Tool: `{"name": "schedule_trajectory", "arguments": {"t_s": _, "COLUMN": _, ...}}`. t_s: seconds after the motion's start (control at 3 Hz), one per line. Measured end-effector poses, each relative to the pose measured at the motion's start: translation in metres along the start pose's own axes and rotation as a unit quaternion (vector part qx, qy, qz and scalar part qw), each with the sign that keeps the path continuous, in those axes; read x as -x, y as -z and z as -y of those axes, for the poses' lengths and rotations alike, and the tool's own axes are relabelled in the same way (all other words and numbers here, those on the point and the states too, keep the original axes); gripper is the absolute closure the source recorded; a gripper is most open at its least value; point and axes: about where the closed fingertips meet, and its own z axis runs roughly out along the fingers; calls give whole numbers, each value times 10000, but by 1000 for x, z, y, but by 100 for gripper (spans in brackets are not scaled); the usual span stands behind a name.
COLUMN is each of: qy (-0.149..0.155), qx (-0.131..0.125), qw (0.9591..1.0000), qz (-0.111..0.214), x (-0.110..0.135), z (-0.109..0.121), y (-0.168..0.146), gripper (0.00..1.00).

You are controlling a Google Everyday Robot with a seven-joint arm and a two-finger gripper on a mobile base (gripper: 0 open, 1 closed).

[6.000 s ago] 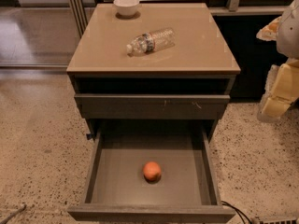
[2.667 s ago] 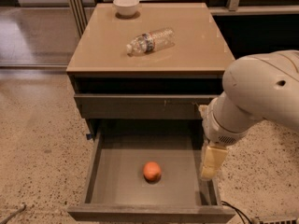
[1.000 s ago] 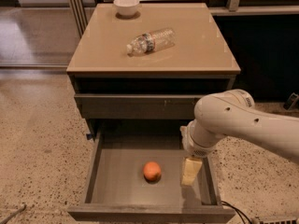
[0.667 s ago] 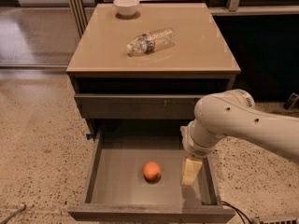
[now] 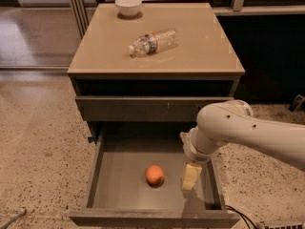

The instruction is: Pick orange from middle drawer and place on counter

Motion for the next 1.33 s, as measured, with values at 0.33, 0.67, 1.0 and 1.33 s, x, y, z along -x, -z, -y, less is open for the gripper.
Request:
{"name": "schedule_trajectory", "arguments": {"t_s": 0.33, "qy": 108, "qx": -38, "qw": 9999, "qz": 115, "x": 5, "z": 4, "y": -23, "gripper": 0}}
{"name": "schedule_trajectory", "arguments": {"t_s": 0.67, "qy": 220, "qx": -55, "qw": 9996, "qz": 184, "x": 11, "z": 7, "y": -42, "gripper": 0}}
{"name": "schedule_trajectory", "arguments": {"t_s": 1.0, "qy": 368, "qx": -4, "qw": 9991, "qz": 230, "x": 19, "z": 11, "y": -67, "gripper": 0}}
{"name": "schedule_trajectory", "arguments": {"t_s": 1.33, "qy": 508, "qx": 7, "qw": 9985, "qz": 196, "x": 30, "z": 9, "y": -92, "gripper": 0}}
